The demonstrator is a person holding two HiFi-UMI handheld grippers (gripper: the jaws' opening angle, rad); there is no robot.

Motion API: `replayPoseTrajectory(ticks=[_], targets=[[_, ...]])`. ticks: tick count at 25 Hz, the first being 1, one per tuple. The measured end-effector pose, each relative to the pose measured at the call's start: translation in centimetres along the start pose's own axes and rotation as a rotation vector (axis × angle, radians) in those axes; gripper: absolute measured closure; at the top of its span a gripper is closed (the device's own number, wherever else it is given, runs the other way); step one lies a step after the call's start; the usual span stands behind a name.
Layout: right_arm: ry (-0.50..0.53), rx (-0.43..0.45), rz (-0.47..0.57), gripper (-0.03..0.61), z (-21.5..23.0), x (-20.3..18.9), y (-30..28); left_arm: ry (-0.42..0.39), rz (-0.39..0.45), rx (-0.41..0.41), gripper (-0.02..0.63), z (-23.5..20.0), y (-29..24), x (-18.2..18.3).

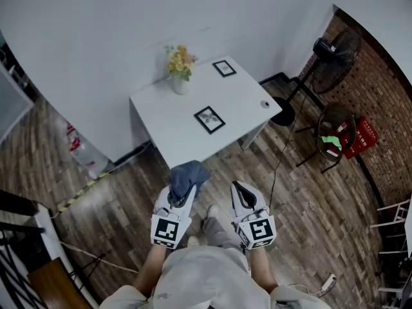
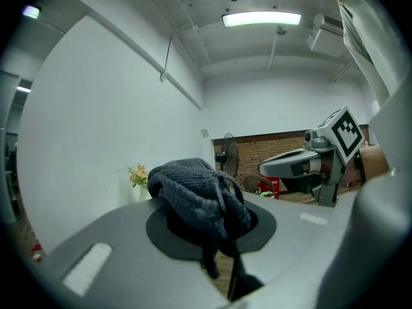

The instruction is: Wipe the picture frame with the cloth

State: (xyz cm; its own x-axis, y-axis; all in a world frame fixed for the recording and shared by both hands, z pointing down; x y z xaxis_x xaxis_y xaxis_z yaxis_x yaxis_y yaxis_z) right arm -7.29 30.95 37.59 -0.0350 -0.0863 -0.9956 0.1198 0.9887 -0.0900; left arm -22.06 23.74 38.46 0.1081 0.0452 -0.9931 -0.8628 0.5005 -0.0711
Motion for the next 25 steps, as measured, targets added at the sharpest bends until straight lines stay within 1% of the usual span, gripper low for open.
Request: replayPoseTrajectory(ticks=[13, 20, 25], targets=[[-0.022, 0.09, 0.007, 0.574, 10.0, 0.5, -7.9, -0.021, -0.036, 0.063, 0.528, -2.2, -11.4, 1.4], [-0.043, 0.151, 0.0, 0.574, 14.1, 0.3, -11.1, -0.023, -0.072, 0.101, 0.528, -2.7, -15.8, 1.5], [-0.065, 0.168, -0.009, 0.574, 15.6, -0.4, -13.0, -0.023, -0.099, 0.103, 0.526, -3.3, -17.6, 1.0]])
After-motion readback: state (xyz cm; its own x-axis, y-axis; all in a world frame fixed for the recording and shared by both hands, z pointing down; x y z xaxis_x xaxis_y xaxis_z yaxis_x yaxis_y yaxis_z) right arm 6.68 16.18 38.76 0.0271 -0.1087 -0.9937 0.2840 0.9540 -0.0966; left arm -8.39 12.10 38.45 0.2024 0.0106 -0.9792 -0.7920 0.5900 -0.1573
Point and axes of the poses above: the fingertips, and each gripper's own axes: y backward along the fingers, z to its right, x out of its top, the point moved 4 cm from there along y, backward along the fingers, and after that the axes turned 3 degrees about z, right-handed, at the moved point
